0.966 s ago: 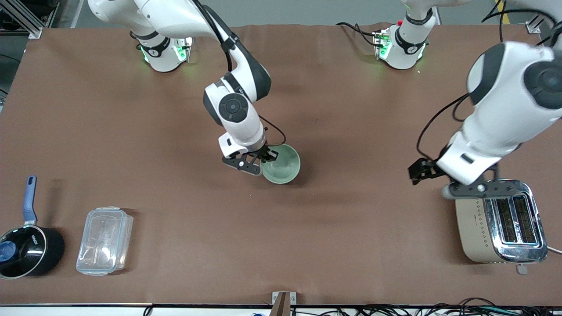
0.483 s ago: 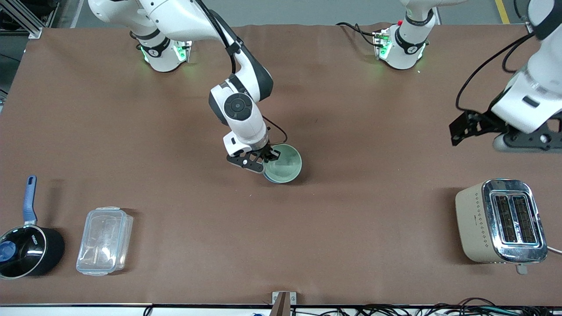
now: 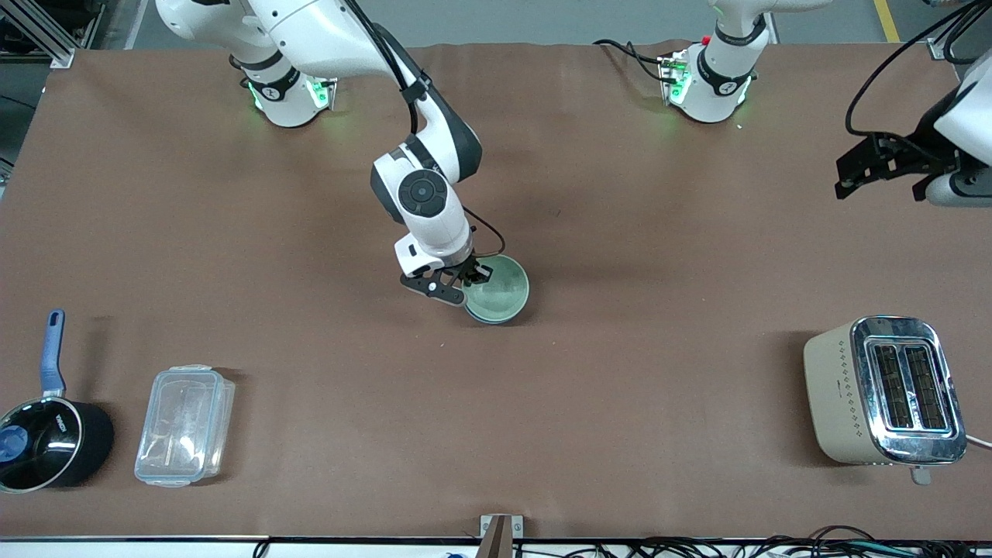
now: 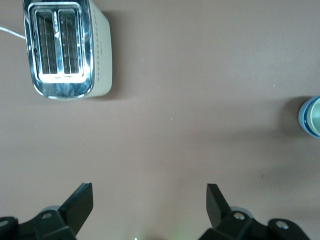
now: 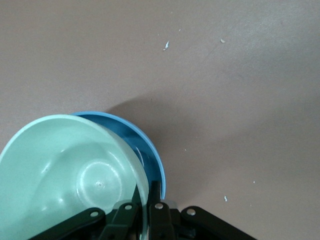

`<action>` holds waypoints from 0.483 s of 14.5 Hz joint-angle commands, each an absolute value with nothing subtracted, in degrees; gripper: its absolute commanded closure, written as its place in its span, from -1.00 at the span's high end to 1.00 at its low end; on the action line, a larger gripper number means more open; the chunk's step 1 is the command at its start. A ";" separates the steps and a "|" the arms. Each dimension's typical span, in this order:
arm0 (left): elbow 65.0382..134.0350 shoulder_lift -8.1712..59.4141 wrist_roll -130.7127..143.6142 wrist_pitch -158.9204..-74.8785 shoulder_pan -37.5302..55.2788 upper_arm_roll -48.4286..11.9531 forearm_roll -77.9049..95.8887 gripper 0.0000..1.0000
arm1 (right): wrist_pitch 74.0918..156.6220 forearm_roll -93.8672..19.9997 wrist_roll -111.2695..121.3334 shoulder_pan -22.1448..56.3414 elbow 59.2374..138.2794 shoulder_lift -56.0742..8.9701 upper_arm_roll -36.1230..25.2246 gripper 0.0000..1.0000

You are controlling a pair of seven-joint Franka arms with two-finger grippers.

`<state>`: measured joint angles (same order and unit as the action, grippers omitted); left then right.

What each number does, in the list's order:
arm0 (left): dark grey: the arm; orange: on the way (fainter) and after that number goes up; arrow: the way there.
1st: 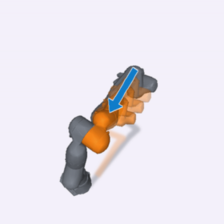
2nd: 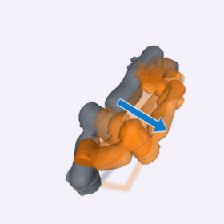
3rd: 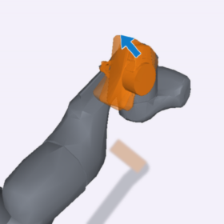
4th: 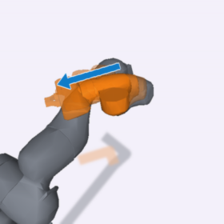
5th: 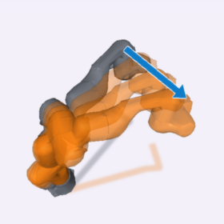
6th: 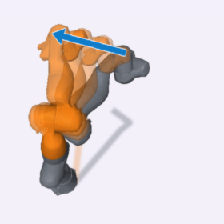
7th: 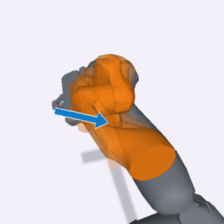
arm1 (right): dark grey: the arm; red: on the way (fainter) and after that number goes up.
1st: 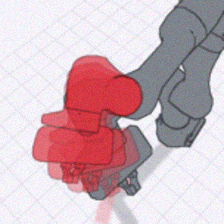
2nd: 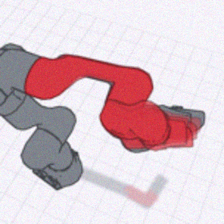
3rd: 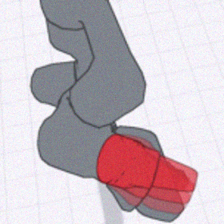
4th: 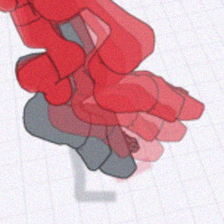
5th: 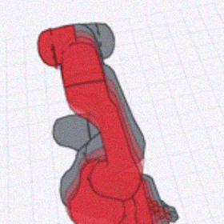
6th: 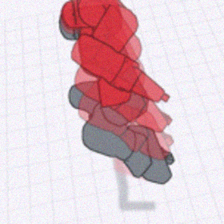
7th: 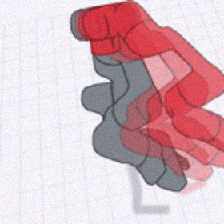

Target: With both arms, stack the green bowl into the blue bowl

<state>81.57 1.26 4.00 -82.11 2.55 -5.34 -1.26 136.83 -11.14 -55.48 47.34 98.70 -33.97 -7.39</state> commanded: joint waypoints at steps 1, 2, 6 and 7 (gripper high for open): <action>88.05 -3.86 3.95 -82.35 3.25 -4.31 -0.44 1.00 | 139.04 -11.51 -55.72 48.34 100.46 -33.49 -8.00 -0.92; 88.33 -4.04 4.56 -82.27 3.25 -4.39 -0.44 1.00 | 139.13 -11.51 -55.72 48.34 100.37 -33.49 -8.00 -0.92; 87.80 -3.69 4.57 -82.35 3.16 -4.83 -0.97 1.00 | 138.78 -11.51 -55.81 48.34 100.37 -33.49 -7.91 -0.54; 87.80 -3.69 4.48 -82.35 3.16 -4.83 -0.88 1.00 | 138.52 -11.51 -55.81 47.99 100.28 -33.49 -7.91 -0.12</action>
